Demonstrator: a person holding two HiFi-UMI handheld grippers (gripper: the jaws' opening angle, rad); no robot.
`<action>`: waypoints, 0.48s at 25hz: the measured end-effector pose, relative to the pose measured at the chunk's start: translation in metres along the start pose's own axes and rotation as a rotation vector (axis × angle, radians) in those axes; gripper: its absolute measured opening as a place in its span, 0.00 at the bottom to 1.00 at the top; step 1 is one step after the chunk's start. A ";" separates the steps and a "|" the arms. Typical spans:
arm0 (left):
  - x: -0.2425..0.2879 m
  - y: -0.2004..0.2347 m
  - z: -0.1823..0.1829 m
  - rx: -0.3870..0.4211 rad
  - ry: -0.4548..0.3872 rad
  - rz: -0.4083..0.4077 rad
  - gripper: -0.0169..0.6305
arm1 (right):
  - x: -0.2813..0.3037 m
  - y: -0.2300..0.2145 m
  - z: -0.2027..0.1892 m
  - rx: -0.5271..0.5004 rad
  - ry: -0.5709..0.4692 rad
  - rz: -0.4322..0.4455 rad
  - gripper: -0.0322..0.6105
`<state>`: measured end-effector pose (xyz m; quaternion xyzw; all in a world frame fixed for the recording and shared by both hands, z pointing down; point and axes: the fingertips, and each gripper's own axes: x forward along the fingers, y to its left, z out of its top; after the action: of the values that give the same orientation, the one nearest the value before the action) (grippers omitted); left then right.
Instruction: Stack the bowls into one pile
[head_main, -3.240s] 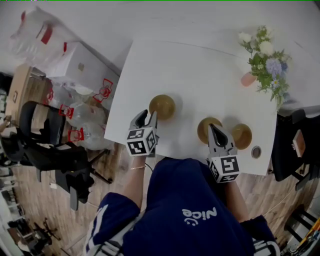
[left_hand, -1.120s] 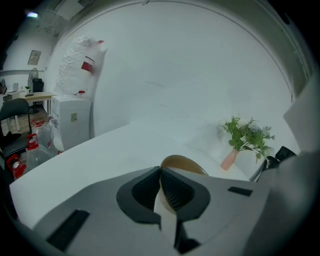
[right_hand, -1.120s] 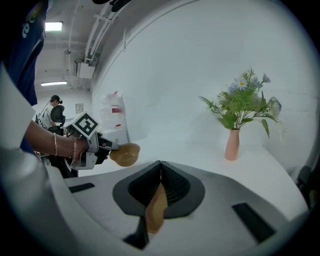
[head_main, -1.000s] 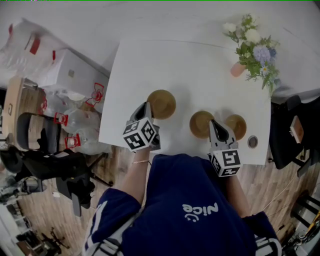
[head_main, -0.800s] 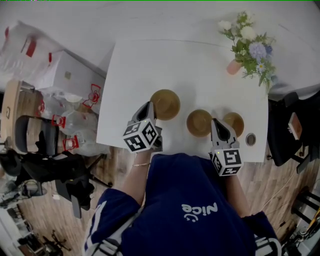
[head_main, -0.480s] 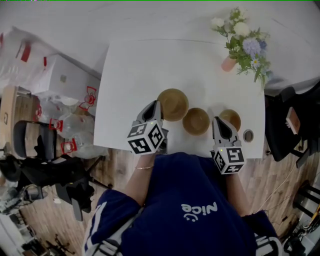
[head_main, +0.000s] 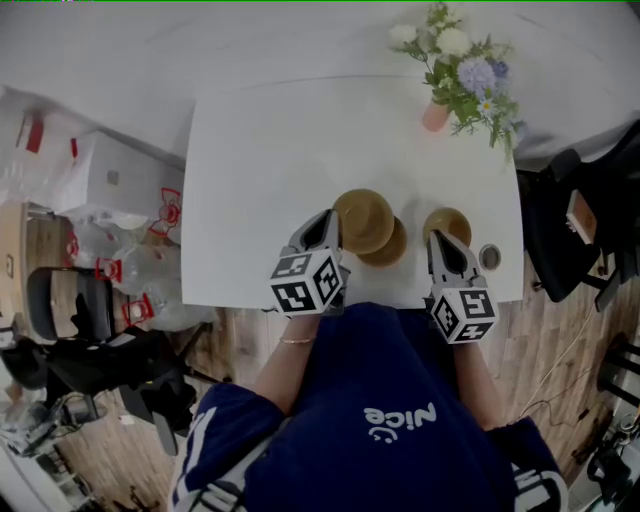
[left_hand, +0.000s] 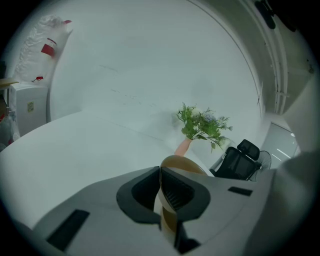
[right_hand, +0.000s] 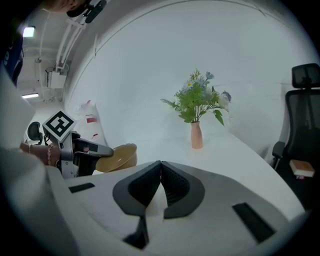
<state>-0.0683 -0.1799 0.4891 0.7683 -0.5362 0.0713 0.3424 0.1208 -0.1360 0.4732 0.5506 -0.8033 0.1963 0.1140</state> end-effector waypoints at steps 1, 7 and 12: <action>0.002 -0.002 -0.003 0.005 0.009 -0.005 0.07 | -0.001 -0.001 -0.001 -0.010 0.003 -0.004 0.09; 0.015 -0.013 -0.024 0.072 0.079 -0.026 0.07 | -0.006 -0.007 -0.006 0.014 0.010 -0.017 0.09; 0.020 -0.014 -0.042 0.092 0.123 -0.024 0.07 | -0.008 -0.008 -0.006 0.011 0.007 -0.022 0.09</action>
<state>-0.0369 -0.1672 0.5237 0.7838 -0.5010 0.1385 0.3399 0.1311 -0.1295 0.4767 0.5594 -0.7956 0.2014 0.1161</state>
